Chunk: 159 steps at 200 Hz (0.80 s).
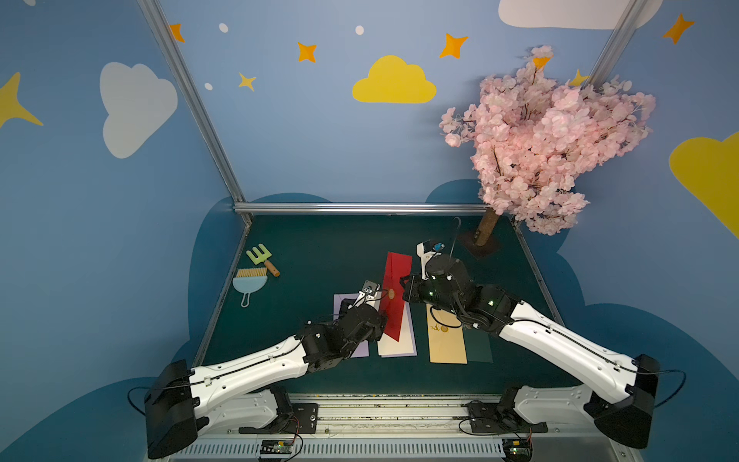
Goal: Open the envelope
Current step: Open the envelope flap on the envelope.
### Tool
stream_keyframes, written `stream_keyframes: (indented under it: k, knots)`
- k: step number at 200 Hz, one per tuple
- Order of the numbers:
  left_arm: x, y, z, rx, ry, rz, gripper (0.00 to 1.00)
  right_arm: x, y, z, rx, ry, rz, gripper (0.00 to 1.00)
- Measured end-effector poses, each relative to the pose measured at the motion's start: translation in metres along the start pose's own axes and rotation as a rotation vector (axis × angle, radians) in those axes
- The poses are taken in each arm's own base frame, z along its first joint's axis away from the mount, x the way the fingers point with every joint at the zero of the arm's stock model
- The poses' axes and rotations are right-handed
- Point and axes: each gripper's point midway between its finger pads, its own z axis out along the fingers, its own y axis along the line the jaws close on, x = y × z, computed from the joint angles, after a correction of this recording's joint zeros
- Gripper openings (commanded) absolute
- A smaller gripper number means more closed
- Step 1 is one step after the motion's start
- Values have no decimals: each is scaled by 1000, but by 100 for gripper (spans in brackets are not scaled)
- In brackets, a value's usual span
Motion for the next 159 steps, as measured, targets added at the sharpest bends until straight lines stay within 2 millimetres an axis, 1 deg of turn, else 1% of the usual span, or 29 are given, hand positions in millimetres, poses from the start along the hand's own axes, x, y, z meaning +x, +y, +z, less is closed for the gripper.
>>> stream_keyframes:
  k: [159]
  knots:
    - [-13, 14, -12, -36, -53, -29, 82, 6, 6, 0, -12, 14, 2, 0]
